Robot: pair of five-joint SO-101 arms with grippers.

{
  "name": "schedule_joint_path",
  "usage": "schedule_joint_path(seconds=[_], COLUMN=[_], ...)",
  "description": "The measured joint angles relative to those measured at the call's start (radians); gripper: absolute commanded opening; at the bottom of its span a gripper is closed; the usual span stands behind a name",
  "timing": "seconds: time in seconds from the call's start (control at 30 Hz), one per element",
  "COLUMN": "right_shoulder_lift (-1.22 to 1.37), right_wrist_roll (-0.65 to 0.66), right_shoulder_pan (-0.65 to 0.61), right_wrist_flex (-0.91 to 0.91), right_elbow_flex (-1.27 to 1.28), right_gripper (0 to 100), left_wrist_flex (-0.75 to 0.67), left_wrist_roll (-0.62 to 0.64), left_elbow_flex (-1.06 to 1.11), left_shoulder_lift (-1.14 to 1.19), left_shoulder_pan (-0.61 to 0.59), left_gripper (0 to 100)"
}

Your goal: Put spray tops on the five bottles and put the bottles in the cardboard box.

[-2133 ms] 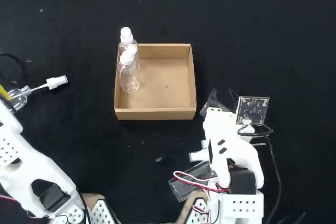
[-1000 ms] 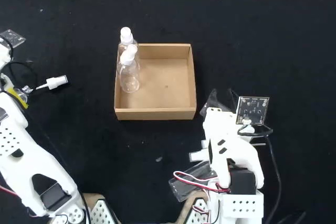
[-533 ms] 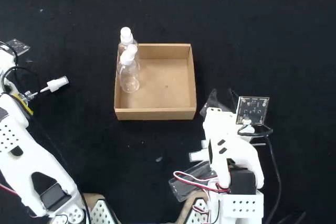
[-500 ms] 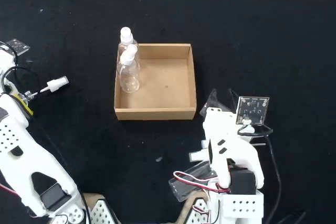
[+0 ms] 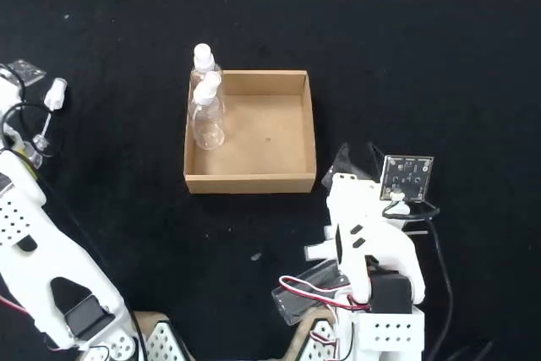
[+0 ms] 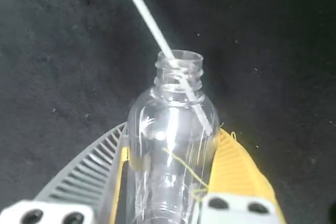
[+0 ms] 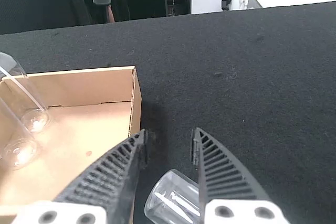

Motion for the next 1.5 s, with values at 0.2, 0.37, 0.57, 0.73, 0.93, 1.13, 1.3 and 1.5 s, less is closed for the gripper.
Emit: schedule_joint_path(seconds=[0.2, 0.37, 0.57, 0.73, 0.93, 1.13, 1.3, 1.5], right_shoulder_lift=[0.000, 0.000, 0.000, 0.000, 0.000, 0.000, 0.000, 0.000], right_wrist_roll=[0.000, 0.000, 0.000, 0.000, 0.000, 0.000, 0.000, 0.000], right_shoulder_pan=[0.000, 0.000, 0.000, 0.000, 0.000, 0.000, 0.000, 0.000], right_wrist_flex=[0.000, 0.000, 0.000, 0.000, 0.000, 0.000, 0.000, 0.000], right_elbow_flex=[0.000, 0.000, 0.000, 0.000, 0.000, 0.000, 0.000, 0.000], right_gripper=[13.0, 13.0, 12.9, 12.9, 12.9, 12.9, 12.9, 12.9], left_wrist_flex=[0.035, 0.035, 0.035, 0.035, 0.037, 0.040, 0.040, 0.040], left_wrist_roll=[0.000, 0.025, 0.058, 0.087, 0.144, 0.166, 0.166, 0.166], left_elbow_flex=[-0.080, -0.091, -0.091, -0.091, -0.091, -0.028, 0.097, 0.180], left_shoulder_lift=[0.000, 0.000, 0.000, 0.000, -0.005, -0.106, -0.170, -0.259], left_shoulder_pan=[0.000, -0.009, -0.020, -0.018, -0.018, -0.018, -0.018, -0.018], left_gripper=[4, 4, 4, 4, 4, 4, 4, 4])
